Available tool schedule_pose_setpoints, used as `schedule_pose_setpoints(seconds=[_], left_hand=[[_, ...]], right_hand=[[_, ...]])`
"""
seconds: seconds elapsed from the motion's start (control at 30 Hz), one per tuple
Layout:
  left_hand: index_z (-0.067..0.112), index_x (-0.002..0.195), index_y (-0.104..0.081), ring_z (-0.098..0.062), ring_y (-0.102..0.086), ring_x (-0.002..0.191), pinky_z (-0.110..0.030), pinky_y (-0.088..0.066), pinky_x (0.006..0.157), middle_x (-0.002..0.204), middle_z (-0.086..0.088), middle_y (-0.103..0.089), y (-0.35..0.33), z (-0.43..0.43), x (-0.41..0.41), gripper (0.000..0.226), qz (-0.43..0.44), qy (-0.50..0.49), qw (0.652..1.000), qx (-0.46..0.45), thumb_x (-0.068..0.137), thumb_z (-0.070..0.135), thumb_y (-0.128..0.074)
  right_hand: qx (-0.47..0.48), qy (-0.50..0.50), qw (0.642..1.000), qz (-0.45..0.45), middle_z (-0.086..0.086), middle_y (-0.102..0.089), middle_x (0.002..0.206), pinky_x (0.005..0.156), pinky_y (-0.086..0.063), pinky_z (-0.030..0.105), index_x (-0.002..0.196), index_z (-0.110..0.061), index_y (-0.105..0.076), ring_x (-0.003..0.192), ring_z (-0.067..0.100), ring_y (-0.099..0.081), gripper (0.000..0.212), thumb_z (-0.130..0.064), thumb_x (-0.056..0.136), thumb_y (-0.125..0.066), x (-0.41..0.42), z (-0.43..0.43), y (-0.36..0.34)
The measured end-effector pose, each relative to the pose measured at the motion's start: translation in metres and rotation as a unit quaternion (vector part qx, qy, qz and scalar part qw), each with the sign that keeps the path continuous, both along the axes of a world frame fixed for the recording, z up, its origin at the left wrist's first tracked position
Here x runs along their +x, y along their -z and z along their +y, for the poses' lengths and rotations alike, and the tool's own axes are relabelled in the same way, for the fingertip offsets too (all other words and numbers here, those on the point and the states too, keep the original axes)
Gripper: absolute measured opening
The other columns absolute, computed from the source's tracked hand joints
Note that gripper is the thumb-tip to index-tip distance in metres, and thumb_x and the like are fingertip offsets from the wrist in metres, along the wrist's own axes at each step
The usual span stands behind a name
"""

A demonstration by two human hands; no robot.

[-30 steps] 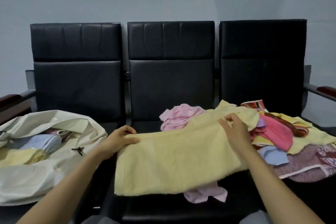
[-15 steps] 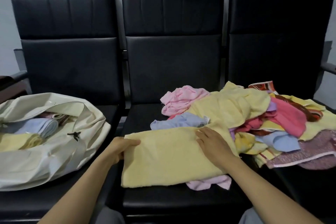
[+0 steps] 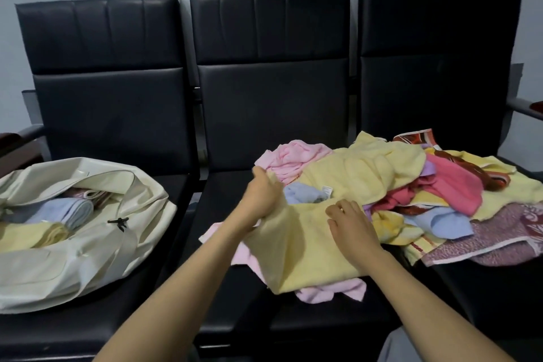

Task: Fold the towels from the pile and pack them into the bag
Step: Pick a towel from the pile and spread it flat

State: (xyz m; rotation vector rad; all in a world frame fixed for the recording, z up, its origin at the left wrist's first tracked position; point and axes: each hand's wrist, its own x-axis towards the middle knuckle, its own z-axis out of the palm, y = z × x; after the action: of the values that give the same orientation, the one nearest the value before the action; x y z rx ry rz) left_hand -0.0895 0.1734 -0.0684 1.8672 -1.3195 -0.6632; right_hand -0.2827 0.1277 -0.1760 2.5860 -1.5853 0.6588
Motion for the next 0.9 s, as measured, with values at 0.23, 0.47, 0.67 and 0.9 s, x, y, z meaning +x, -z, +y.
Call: schedule_pose_setpoints(seconds=[0.23,0.47,0.67,0.9], left_hand=[[0.001,0.149,-0.003,-0.032,-0.053,0.119,-0.031,-0.043,0.091,0.137,-0.019,-0.048,0.037,-0.042,-0.102,0.065,0.066,0.079,0.992,0.073,0.100,0.012,-0.044],[0.008,0.113,-0.023,-0.031,-0.061,0.075,-0.045,-0.057,0.069,0.086,-0.011,-0.051,0.070,-0.032,-0.100,0.017,0.211,0.091,0.973,0.038,0.102,0.016,-0.034],[0.006,0.104,-0.050,-0.024,-0.058,0.084,-0.037,-0.049,0.080,0.099,-0.009,-0.058,0.084,-0.013,-0.077,0.016,0.027,0.154,0.988,-0.009,0.090,-0.002,-0.045],[0.008,0.100,-0.047,-0.022,-0.044,0.090,-0.033,-0.037,0.080,0.097,-0.002,-0.044,0.110,0.013,-0.049,0.023,-0.227,-0.006,0.966,-0.126,0.089,0.027,-0.055]], right_hand=[[0.158,0.066,0.984,-0.055,0.006,-0.057,0.101,0.073,-0.044,0.036,0.103,-0.017,-0.055,0.094,0.027,-0.057,0.014,-0.017,0.095,-0.043,-0.024,-0.008,-0.004],[0.214,0.071,0.960,-0.166,0.015,-0.058,0.082,0.063,-0.033,0.035,0.085,-0.005,-0.054,0.087,0.034,-0.059,0.021,-0.011,0.098,-0.040,-0.034,-0.009,-0.002],[0.294,0.080,0.932,-0.198,-0.003,-0.053,0.081,0.058,-0.032,0.029,0.088,-0.015,-0.050,0.083,0.021,-0.054,0.039,-0.053,0.094,-0.048,-0.037,-0.001,-0.013],[0.213,0.073,0.973,-0.046,0.016,-0.055,0.113,0.066,-0.036,0.037,0.122,-0.006,-0.037,0.096,0.037,-0.058,0.031,-0.031,0.104,-0.031,-0.031,0.005,-0.006]])
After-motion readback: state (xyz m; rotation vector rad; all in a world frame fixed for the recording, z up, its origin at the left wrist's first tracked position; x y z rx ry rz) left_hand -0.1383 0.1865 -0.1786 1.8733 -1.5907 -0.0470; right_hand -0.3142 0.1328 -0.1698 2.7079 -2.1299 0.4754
